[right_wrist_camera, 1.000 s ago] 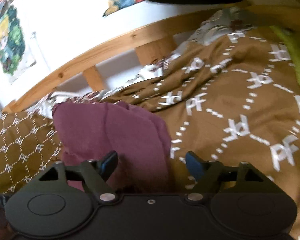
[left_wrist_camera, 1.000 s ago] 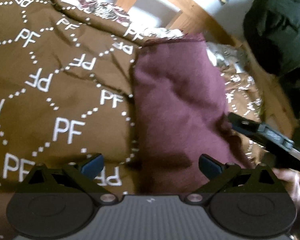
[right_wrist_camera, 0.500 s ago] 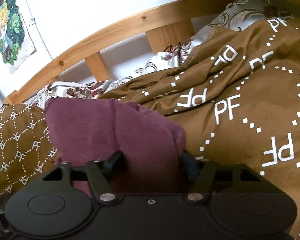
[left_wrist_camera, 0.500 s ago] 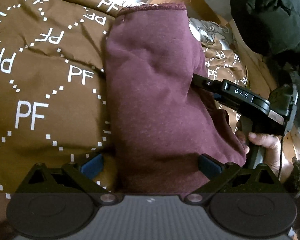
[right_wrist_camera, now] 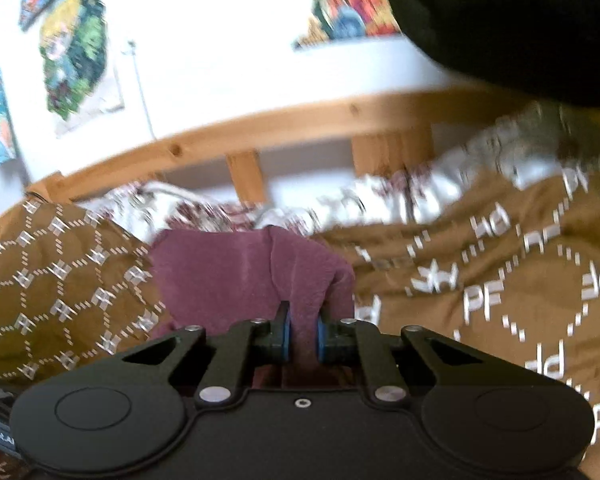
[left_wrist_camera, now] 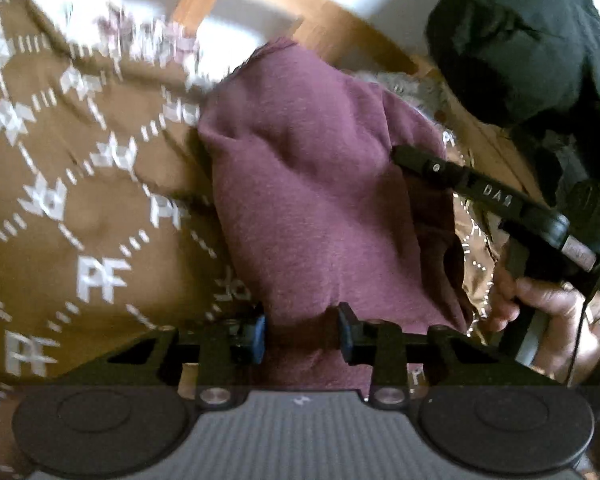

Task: Fold small clothes

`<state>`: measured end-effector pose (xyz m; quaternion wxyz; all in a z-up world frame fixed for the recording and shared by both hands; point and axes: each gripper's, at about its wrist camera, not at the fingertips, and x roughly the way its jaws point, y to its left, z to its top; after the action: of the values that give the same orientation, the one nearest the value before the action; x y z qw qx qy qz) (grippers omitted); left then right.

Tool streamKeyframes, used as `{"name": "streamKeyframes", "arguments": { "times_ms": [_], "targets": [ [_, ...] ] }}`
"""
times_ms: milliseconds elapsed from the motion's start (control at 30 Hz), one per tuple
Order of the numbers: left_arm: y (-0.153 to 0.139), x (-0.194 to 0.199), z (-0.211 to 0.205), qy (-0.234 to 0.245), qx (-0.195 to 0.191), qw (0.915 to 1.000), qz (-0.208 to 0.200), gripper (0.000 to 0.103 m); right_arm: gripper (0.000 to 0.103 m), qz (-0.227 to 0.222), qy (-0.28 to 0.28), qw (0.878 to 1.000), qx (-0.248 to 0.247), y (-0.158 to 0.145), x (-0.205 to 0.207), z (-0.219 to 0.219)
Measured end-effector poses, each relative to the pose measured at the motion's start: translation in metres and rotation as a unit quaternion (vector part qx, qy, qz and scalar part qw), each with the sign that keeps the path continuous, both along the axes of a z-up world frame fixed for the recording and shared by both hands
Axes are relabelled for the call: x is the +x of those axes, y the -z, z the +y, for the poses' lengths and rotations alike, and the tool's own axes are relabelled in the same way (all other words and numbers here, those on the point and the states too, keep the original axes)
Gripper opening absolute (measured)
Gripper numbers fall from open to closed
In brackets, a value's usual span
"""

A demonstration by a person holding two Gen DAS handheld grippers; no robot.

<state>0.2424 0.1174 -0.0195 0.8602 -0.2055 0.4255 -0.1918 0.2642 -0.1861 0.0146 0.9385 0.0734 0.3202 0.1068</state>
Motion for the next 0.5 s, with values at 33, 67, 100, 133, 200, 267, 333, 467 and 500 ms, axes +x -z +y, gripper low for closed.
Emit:
{"name": "streamKeyframes", "arguments": {
  "times_ms": [33,67,100,133,200,267,333,467,500],
  "targets": [
    [-0.005,-0.004,0.005,-0.005,0.004,1.0,-0.006,0.034,0.011,-0.014,-0.006,1.0,0.004,-0.008,-0.003,0.004],
    [-0.009,-0.008,0.011,-0.01,0.002,0.9999,-0.008,0.033,0.01,-0.029,-0.011,0.999,0.009,-0.014,-0.004,0.006],
    [-0.013,-0.009,0.016,-0.017,-0.002,0.9998,-0.007,0.032,0.01,-0.046,-0.018,0.999,0.014,-0.022,-0.005,0.011],
    [-0.015,-0.01,0.022,-0.025,-0.006,0.9996,-0.005,0.032,0.01,-0.061,-0.025,0.998,0.016,-0.029,-0.006,0.017],
    [-0.018,-0.013,0.031,-0.041,-0.004,0.9991,-0.006,0.031,0.01,-0.08,-0.042,0.996,0.02,-0.04,-0.001,0.031],
    [-0.021,-0.014,0.039,-0.054,0.005,0.9985,-0.011,0.031,0.01,-0.087,-0.059,0.994,0.016,-0.043,0.007,0.046],
    [-0.022,-0.017,0.045,-0.055,0.02,0.9982,-0.013,0.03,0.01,-0.087,-0.069,0.994,0.017,-0.042,0.017,0.059],
    [-0.011,-0.012,0.055,-0.043,0.036,0.998,0.028,0.031,0.011,-0.042,-0.062,0.997,0.035,-0.024,0.029,0.075],
    [-0.007,-0.01,0.06,-0.045,0.031,0.9977,0.039,0.032,0.011,-0.027,-0.054,0.997,0.042,-0.017,0.027,0.075]
  ]
}}
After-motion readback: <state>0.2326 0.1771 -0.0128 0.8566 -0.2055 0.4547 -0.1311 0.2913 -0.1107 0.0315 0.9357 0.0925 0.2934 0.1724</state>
